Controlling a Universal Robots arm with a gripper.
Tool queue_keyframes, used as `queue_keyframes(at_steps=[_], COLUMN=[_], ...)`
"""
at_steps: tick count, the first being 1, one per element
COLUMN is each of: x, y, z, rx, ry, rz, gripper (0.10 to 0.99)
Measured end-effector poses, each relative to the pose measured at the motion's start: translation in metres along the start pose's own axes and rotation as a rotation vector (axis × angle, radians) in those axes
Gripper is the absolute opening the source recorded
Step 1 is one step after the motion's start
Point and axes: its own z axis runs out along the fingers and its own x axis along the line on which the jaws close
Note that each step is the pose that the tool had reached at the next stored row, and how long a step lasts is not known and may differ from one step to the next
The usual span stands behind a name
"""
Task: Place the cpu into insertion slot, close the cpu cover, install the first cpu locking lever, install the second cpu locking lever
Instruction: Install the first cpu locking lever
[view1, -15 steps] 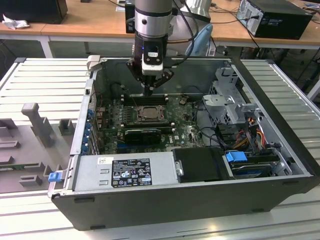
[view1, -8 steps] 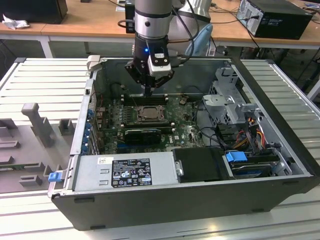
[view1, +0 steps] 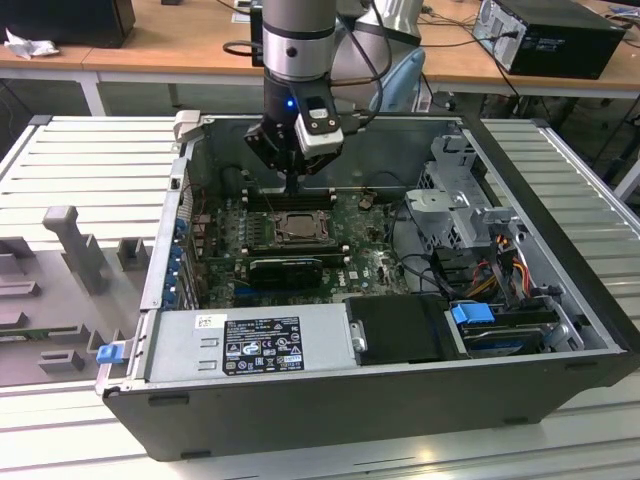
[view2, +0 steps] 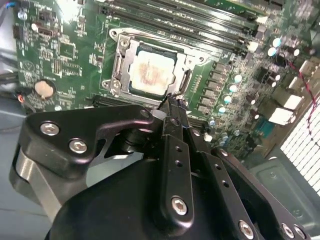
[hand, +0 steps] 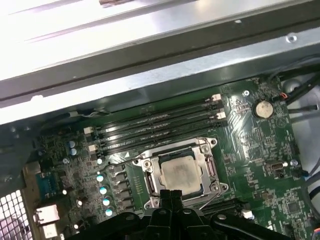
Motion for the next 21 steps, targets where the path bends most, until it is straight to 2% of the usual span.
queue_keyframes(at_steps=[2, 4, 6, 7, 8, 10, 18, 20, 21], x=[0.0, 0.0007, 0.0046, 0.0047, 0.0065, 0.0151, 0.0357, 0.0452, 0.0473], y=[0.0, -0.0002, -0.0011, -0.0011, -0.0015, -0.0036, -0.0084, -0.0105, -0.0105], z=[0.0005, 0.0009, 0.002, 0.0022, 0.0025, 0.0029, 0.0036, 0.0041, 0.0045], rx=[0.0, 0.0, 0.0, 0.001, 0.001, 0.001, 0.0, 0.0, 0.0], ry=[0.0003, 0.0001, -0.0006, 0.0001, 0.0001, -0.0002, -0.0033, -0.0043, -0.0046], rz=[-0.049, -0.063, -0.074, -0.135, -0.149, -0.151, -0.152, -0.152, -0.152], gripper=[0.106, 0.106, 0.106, 0.106, 0.106, 0.106, 0.106, 0.106, 0.106])
